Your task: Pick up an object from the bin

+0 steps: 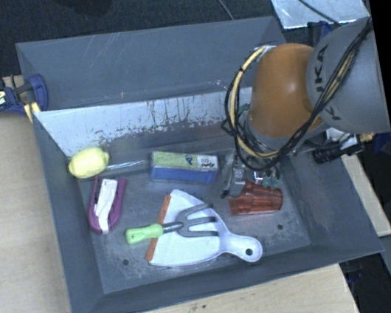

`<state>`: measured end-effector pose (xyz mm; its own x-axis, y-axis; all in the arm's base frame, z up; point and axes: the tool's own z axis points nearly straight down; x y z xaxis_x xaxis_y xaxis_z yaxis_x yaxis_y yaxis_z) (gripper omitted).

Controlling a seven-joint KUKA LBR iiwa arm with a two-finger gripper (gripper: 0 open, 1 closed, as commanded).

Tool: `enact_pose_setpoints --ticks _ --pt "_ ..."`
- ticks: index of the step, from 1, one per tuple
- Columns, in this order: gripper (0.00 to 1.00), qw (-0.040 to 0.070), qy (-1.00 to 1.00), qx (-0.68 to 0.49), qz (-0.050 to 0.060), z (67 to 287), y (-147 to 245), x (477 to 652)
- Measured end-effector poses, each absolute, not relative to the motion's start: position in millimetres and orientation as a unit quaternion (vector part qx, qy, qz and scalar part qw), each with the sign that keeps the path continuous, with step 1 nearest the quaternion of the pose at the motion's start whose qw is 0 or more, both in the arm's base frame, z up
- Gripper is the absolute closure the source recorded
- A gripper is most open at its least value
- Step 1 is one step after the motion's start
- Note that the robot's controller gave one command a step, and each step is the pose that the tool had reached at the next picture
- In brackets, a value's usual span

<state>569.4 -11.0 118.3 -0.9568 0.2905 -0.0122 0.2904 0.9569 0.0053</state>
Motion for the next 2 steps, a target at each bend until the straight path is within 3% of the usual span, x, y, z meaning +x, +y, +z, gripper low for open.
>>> enact_pose_setpoints --ticks 1,2 --pt "1.0 0.007 0.999 0.039 0.001 77 -67 578.7" --pt "1.0 0.007 0.997 0.073 0.002 70 -84 576.8"
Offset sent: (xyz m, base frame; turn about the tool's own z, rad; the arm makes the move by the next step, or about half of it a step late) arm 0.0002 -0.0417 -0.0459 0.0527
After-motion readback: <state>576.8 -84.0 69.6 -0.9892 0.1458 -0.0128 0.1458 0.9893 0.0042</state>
